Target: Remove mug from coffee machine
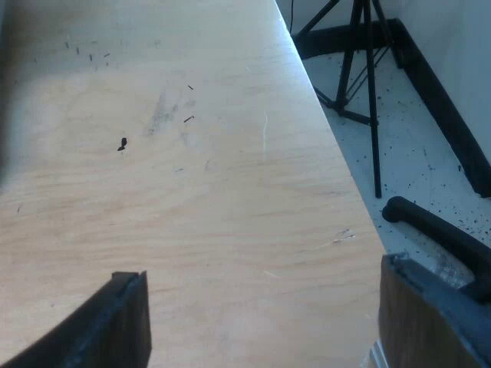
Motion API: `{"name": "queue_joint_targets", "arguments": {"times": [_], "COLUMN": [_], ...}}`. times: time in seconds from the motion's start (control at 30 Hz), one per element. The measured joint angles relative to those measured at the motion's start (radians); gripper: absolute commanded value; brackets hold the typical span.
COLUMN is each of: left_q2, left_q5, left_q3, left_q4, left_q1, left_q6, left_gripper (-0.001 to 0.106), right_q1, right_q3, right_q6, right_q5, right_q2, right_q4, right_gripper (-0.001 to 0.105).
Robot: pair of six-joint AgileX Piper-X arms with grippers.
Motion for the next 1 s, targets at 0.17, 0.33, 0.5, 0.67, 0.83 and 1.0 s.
{"name": "queue_joint_targets", "arguments": {"times": [0.17, 0.33, 0.5, 0.67, 0.83, 1.0], "left_q2": [0.000, 0.000, 0.000, 0.022, 0.073, 0.136], "left_q5": [0.000, 0.015, 0.030, 0.037, 0.038, 0.044], "left_q3": [0.000, 0.000, 0.000, -0.012, -0.031, -0.069], "left_q4": [0.000, 0.000, 0.000, 0.000, -0.011, -0.061], "left_q1": [0.000, 0.000, -0.002, -0.051, -0.108, -0.169], "left_q6": [0.000, 0.000, 0.000, 0.000, 0.000, 0.000], "left_gripper": [0.079, 0.079, 0.079, 0.079, 0.079, 0.079], "right_q1": [0.000, 0.000, 0.000, 0.000, 0.000, 0.000], "right_q3": [0.000, 0.000, -0.034, -0.061, -0.093, -0.175], "right_q6": [0.007, 0.007, 0.007, -0.047, -0.068, -0.105], "right_q5": [0.000, 0.000, -0.003, -0.084, -0.124, -0.249], "right_q2": [0.000, 0.000, 0.000, 0.000, 0.042, 0.198], "right_q4": [0.000, 0.000, -0.002, -0.002, -0.002, -0.003], "right_gripper": [0.064, 0.064, 0.064, 0.064, 0.064, 0.064]}}
